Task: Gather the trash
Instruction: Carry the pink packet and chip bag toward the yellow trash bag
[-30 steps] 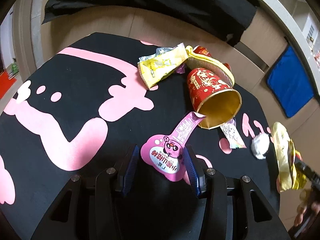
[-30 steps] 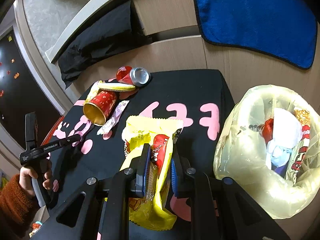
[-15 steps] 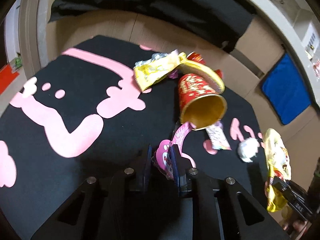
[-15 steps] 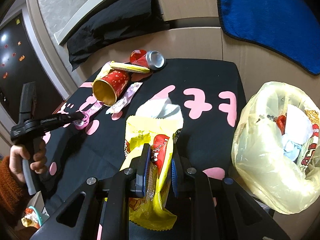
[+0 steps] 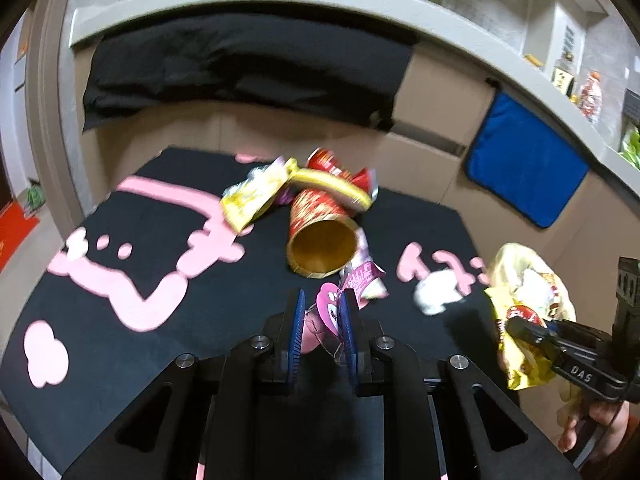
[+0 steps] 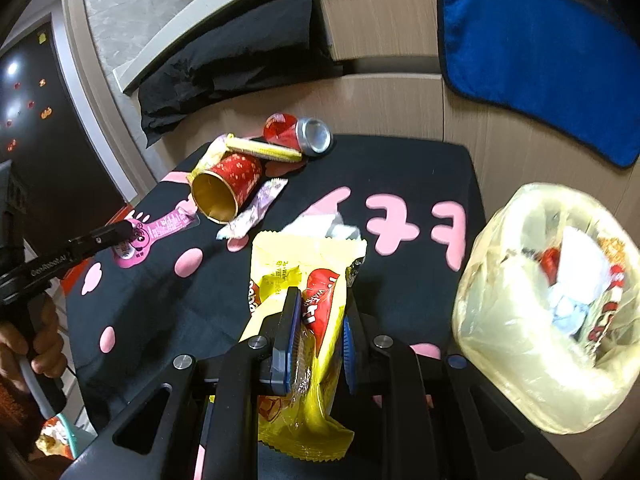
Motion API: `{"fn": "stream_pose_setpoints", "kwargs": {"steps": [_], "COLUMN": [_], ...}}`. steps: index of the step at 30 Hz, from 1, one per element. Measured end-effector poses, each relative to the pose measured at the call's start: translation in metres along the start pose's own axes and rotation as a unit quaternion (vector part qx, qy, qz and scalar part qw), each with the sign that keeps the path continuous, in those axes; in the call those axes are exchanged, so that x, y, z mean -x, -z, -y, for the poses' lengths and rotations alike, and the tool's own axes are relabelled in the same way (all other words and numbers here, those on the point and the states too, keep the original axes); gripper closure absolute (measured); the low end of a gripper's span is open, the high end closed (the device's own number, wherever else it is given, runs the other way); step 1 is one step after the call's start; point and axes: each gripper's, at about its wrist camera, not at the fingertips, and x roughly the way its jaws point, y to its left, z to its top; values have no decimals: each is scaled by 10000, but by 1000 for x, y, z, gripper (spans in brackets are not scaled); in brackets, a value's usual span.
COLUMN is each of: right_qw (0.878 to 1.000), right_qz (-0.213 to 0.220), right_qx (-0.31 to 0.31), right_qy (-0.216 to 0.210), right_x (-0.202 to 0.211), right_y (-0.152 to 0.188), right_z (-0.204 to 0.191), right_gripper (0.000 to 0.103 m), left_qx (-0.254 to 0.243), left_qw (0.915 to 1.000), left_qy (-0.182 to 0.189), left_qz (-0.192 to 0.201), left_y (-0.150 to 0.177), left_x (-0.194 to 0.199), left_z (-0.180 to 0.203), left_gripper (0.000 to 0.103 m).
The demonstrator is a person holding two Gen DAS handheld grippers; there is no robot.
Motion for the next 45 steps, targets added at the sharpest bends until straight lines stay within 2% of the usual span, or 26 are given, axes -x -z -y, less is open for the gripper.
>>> {"fn": "stream_pose_setpoints", "kwargs": {"steps": [8, 16, 20, 23, 30, 37, 45], "right_qw": [9986, 9899, 9878, 9888, 9923, 9913, 9850], "right_qz": [515, 1321, 1452, 1394, 1172, 1217, 1523], "right_qx": [103, 267, 228, 149, 58, 202, 256], "right_qy": [87, 435, 524, 520, 391, 465, 768], "right_x": [41, 109, 123, 121, 103, 104, 131], "right_y": [-24, -52, -54, -50, -41, -45, -53], "right_z": [8, 28, 45, 53, 55, 45, 57], "right_gripper": [86, 86, 86, 86, 86, 86, 86], "left_qx": [-568, -928, -930, -1092, -980, -887, -1084], "left_qw": [9951, 9883, 9885, 9878, 9907, 9918, 9873], "left_qy": [31, 278, 444, 393, 307, 328, 631], "left_qz": [806, 1176, 1104, 1041, 888, 862, 972], "left_y": [-34, -58, -59, -56, -49, -47, -56], "left_x": [41, 56, 52, 47, 38, 38, 40], "left_z": [62, 133, 150, 155, 140, 132, 167], "left_gripper": [84, 85, 85, 85, 85, 85, 85]}}
